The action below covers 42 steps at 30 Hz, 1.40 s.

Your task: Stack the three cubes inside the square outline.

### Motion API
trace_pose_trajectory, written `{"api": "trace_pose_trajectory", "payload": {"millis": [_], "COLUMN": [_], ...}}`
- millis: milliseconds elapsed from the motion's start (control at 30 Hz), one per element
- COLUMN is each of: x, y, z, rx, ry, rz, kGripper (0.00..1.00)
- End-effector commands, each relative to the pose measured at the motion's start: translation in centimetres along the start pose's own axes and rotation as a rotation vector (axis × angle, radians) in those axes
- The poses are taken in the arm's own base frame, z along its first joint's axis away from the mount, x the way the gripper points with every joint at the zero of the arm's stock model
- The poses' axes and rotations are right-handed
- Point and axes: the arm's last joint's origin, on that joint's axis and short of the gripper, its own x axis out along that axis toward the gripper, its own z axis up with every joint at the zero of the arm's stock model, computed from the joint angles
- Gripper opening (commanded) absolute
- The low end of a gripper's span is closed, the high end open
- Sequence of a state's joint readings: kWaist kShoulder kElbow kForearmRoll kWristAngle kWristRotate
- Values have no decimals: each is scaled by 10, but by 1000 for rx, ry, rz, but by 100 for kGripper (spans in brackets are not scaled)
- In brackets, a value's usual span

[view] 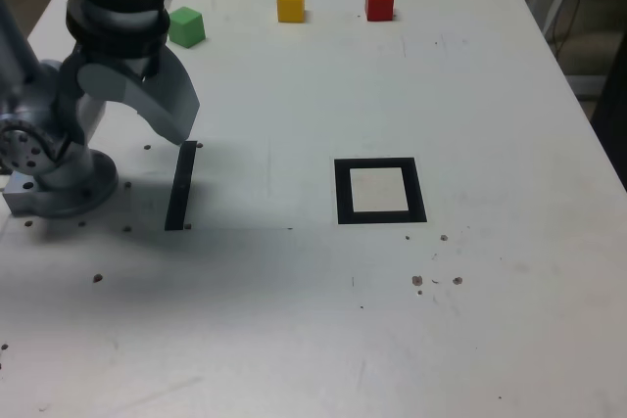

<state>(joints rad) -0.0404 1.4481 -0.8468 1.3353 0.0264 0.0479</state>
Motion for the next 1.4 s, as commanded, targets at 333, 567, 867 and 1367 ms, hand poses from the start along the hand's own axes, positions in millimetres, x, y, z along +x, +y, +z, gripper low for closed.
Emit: {"api": "trace_pose_trajectory", "payload": {"millis": [333, 567, 867, 1367], "x": [-3, -16, -38, -81], "y": [0, 1, 4, 29], "z": [-4, 0, 9, 50], "rx": [5, 12, 30, 73], "ry": [17, -6, -53, -124], "rz": [-2, 16, 62, 164], "kGripper": [99, 99, 99, 97]}}
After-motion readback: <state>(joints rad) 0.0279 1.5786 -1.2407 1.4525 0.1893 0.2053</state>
